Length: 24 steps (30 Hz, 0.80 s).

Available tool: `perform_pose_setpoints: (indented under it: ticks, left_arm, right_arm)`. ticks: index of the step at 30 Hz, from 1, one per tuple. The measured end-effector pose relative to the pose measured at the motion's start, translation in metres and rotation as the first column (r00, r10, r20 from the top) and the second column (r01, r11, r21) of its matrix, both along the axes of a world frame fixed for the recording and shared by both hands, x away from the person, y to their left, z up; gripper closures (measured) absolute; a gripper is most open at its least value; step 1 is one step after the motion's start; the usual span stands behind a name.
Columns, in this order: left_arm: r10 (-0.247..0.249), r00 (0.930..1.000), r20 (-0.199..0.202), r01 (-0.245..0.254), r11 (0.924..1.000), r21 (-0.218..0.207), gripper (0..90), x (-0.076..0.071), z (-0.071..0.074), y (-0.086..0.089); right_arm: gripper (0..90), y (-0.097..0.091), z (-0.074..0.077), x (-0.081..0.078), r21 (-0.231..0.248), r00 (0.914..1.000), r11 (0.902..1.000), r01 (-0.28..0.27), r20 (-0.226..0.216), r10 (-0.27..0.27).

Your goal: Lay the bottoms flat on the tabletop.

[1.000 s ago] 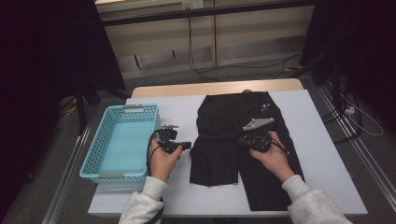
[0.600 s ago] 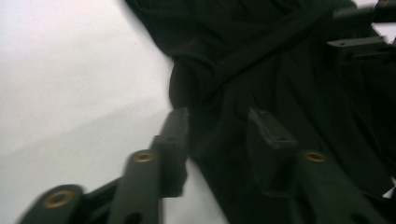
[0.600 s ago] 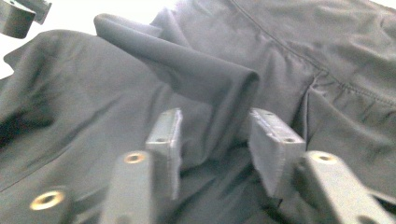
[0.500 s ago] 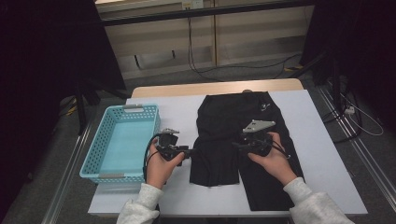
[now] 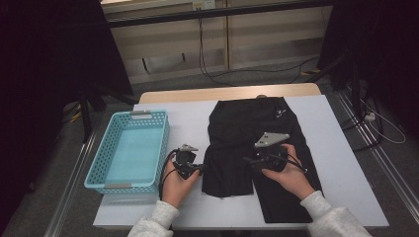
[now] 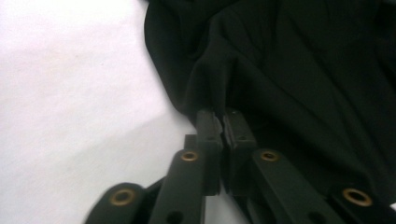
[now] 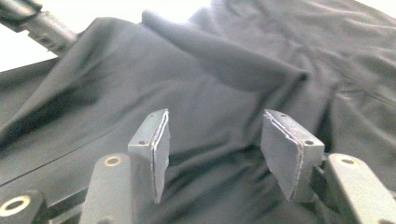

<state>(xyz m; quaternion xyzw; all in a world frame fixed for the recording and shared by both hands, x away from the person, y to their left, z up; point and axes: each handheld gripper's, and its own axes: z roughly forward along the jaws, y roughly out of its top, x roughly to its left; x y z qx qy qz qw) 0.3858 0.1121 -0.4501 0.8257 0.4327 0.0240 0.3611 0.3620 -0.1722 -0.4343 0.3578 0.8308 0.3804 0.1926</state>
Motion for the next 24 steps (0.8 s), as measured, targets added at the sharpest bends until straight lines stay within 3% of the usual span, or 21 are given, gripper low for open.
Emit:
perform_pose_setpoints:
  ticks: [4,8,10,16,20,24]
  left_arm:
    - [0.007,0.9999,-0.015,-0.008,0.9974,-0.072,88.3,0.003,0.010,0.005]
    - [0.032,0.9988,-0.037,-0.036,0.9946,-0.097,88.2,0.006,0.018,0.015]
    - [0.048,0.9981,-0.039,-0.052,0.9942,-0.095,88.3,0.008,0.020,0.019]
    - [0.100,0.9947,-0.023,-0.102,0.9917,-0.079,88.3,0.012,0.023,0.029]
    - [0.107,0.9942,0.007,-0.106,0.9923,-0.063,87.7,0.016,0.021,0.026]
    - [0.097,0.9953,0.005,-0.097,0.9945,-0.040,72.1,0.016,0.015,0.022]
  right_arm:
    - [42.3,0.006,-0.004,-0.004,-0.018,0.9995,0.9994,-0.030,-0.011,0.030]
    - [44.4,0.012,-0.016,-0.006,-0.064,0.9972,0.9957,-0.067,-0.037,0.065]
    - [46.0,0.016,-0.022,-0.007,-0.103,0.9959,0.9913,-0.082,-0.046,0.078]
    - [46.8,0.011,-0.024,-0.005,-0.065,0.9956,0.9952,-0.073,-0.064,0.069]
    - [46.8,0.007,-0.023,-0.005,-0.083,0.9974,0.9953,-0.050,-0.057,0.045]
    - [46.5,0.002,-0.022,-0.004,-0.102,0.9987,0.9946,-0.021,-0.049,0.016]
